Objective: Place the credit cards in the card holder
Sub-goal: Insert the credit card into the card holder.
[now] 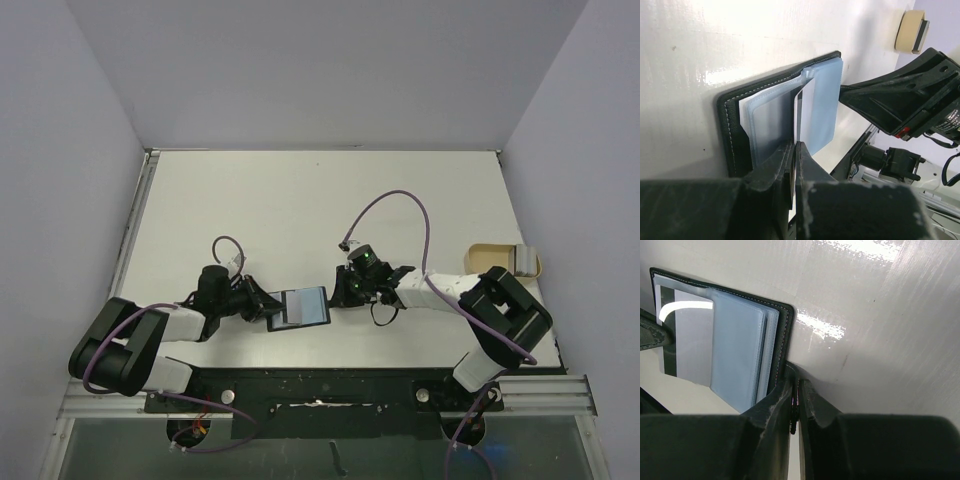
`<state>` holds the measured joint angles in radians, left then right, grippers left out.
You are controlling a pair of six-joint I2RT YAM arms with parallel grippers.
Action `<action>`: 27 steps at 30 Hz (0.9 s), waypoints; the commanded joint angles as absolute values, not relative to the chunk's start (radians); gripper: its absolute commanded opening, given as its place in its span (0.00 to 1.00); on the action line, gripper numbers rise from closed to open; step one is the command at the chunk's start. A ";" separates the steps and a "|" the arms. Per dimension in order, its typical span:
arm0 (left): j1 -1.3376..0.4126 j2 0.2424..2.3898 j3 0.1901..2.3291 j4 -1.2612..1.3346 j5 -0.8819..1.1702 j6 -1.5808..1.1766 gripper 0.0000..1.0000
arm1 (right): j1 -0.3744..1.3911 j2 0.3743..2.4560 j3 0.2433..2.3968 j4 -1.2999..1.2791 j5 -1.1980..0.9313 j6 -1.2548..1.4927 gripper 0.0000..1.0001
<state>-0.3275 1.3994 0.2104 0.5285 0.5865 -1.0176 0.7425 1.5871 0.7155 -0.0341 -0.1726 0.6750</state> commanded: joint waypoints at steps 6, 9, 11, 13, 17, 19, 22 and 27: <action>-0.340 1.414 0.201 0.612 0.523 -1.009 0.00 | 0.755 1.558 0.684 -0.058 -0.143 0.679 0.07; -0.349 1.419 0.205 0.619 0.521 -1.008 0.00 | 0.755 1.555 0.686 -0.058 -0.144 0.680 0.06; -0.360 1.424 0.206 0.627 0.519 -1.012 0.00 | 0.755 1.553 0.684 -0.058 -0.144 0.687 0.06; -0.372 1.429 0.202 0.644 0.515 -1.020 0.00 | 0.756 1.553 0.683 -0.050 -0.146 0.697 0.06; -0.395 1.451 0.199 0.679 0.504 -1.041 0.00 | 0.756 1.558 0.684 -0.038 -0.150 0.713 0.06; -0.409 1.462 0.196 0.694 0.497 -1.062 0.00 | 0.756 1.561 0.684 -0.036 -0.153 0.717 0.06; -0.424 1.472 0.176 0.733 0.473 -1.098 0.00 | 0.756 1.562 0.681 -0.033 -0.156 0.722 0.06; -0.435 1.475 0.174 0.724 0.473 -1.120 0.00 | 0.756 1.553 0.670 -0.029 -0.153 0.729 0.06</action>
